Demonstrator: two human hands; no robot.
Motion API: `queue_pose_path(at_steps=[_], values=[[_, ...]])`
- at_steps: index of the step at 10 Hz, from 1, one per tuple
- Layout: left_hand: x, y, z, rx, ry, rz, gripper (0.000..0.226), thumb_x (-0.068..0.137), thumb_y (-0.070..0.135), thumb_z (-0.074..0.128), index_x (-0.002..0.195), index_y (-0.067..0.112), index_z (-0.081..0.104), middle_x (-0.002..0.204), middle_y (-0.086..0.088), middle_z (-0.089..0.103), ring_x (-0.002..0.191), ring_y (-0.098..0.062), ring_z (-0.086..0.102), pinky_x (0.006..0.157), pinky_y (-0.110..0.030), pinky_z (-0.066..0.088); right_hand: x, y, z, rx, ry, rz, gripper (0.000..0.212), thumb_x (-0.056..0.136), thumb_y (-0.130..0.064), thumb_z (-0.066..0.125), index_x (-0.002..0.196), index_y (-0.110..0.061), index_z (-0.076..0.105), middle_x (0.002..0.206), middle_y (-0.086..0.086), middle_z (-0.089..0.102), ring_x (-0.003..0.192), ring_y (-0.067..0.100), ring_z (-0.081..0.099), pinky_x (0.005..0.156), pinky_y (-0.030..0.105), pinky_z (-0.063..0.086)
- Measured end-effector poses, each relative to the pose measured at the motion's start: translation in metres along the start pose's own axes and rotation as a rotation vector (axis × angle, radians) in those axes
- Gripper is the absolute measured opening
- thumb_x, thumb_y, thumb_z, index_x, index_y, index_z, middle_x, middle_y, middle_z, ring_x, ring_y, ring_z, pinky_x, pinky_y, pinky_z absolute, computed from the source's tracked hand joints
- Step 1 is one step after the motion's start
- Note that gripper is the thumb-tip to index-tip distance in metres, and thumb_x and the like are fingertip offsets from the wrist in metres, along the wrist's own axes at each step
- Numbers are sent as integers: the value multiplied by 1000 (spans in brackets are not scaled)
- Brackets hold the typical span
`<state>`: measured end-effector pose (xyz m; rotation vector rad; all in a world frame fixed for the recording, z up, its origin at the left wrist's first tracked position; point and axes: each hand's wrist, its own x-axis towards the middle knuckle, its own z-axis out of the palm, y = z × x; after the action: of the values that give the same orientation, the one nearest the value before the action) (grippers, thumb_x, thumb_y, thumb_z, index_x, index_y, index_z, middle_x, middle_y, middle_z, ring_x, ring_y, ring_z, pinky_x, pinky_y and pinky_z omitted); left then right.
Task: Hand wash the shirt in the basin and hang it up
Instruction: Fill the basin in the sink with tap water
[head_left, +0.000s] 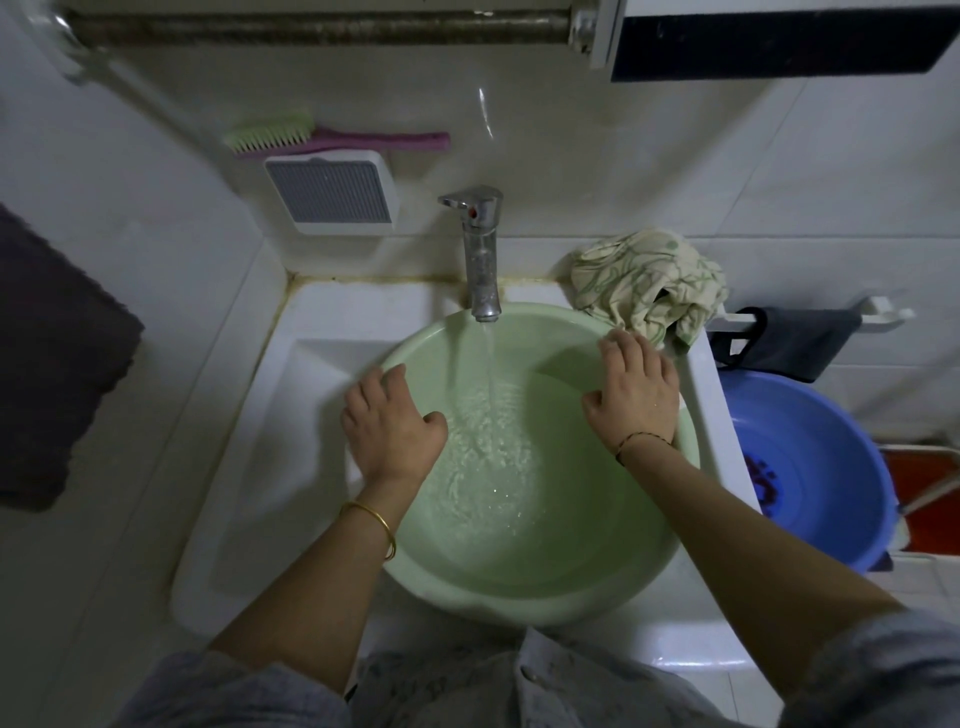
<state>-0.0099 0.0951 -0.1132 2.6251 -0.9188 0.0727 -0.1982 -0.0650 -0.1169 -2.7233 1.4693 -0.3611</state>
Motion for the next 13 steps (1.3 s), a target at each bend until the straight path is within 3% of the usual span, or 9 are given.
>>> queue_pose_path(at_steps=[13], values=[[0, 1, -3, 12, -28, -9, 69, 63, 22, 67, 128, 9, 50, 129, -14, 48, 114, -36, 42, 94, -43, 36, 0, 1, 2, 1, 20, -6, 64, 69, -20, 66, 129, -6, 51, 138, 13, 49, 131, 32, 40, 108, 47, 30]])
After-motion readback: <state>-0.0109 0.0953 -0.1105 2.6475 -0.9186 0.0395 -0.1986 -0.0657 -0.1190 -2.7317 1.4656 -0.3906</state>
